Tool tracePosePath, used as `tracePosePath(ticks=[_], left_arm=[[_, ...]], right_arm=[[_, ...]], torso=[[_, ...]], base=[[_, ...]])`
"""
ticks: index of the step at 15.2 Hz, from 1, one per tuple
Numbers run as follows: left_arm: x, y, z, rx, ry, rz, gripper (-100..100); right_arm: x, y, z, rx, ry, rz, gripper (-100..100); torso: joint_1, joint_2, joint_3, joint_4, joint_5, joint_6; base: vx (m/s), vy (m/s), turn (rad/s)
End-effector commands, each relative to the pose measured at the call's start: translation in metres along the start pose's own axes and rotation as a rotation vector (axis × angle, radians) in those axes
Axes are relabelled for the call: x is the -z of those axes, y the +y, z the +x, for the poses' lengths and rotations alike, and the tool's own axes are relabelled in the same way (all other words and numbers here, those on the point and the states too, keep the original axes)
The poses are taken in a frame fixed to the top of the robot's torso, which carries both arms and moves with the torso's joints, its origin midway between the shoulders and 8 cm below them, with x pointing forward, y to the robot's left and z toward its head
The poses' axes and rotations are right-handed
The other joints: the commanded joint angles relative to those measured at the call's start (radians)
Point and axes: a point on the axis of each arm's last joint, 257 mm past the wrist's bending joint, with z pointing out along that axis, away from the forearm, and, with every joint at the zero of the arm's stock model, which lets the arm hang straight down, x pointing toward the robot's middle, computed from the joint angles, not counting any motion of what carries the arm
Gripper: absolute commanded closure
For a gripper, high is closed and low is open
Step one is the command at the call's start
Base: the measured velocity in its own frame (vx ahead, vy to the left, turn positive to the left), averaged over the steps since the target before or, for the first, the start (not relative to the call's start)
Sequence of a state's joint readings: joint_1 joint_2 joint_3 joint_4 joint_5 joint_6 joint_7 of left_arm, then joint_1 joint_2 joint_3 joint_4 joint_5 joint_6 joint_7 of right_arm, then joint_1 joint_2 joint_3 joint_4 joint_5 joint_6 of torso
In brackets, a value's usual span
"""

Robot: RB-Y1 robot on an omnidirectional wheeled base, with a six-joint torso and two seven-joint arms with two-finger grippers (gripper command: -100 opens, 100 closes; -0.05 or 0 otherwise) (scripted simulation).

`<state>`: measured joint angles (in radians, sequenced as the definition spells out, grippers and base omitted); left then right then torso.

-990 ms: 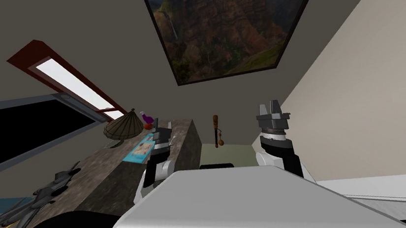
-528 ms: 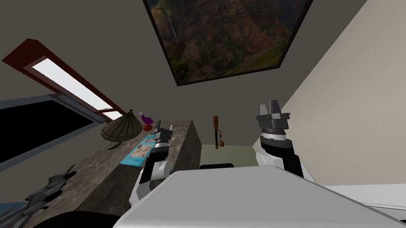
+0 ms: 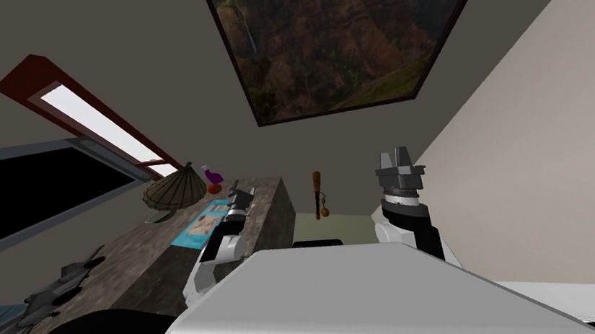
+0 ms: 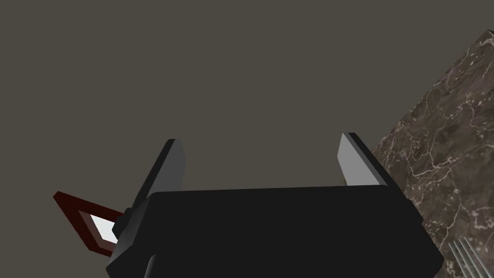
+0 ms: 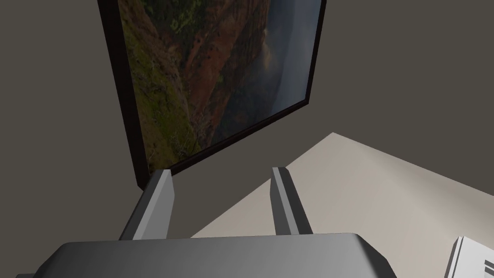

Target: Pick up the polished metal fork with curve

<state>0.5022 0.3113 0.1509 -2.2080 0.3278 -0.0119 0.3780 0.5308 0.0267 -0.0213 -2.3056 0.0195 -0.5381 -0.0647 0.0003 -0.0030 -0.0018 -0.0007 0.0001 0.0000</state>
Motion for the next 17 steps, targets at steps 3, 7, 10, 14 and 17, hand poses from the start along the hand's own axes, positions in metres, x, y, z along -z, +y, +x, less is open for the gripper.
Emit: tracePosePath(ticks=[3, 7, 10, 14, 17], left_arm=[[0.0, 0.015, -0.014, 0.036, -0.029, -0.068, -100], [0.002, 0.035, -0.037, 0.104, -0.076, -0.162, -100], [0.005, 0.048, -0.051, 0.139, -0.11, -0.224, -100], [0.01, 0.063, -0.064, 0.176, -0.15, -0.293, -100], [0.015, 0.075, -0.077, 0.213, -0.186, -0.348, -100]], right_arm=[[0.0, 0.0, 0.0, 0.0, 0.0, 0.0, 0], [0.0, 0.0, 0.0, 0.0, 0.0, 0.0, 0], [0.0, 0.0, 0.0, 0.0, 0.0, 0.0, 0], [0.0, 0.0, 0.0, 0.0, 0.0, 0.0, 0], [0.0, 0.0, 0.0, 0.0, 0.0, 0.0, 0]], torso=[[0.0, 0.0, 0.0, 0.0, 0.0, 0.0], [0.0, 0.0, 0.0, 0.0, 0.0, 0.0], [0.0, -0.001, 0.0, 0.0, 0.0, 0.0], [0.0, -0.001, -0.001, 0.0, 0.0, 0.0], [0.0, 0.0, 0.0, 0.0, 0.0, 0.0]], base=[[0.035, -0.002, 0.003], [0.042, 0.0, 0.003], [0.054, -0.002, 0.006], [0.046, -0.003, 0.004], [0.04, -0.001, 0.005]])
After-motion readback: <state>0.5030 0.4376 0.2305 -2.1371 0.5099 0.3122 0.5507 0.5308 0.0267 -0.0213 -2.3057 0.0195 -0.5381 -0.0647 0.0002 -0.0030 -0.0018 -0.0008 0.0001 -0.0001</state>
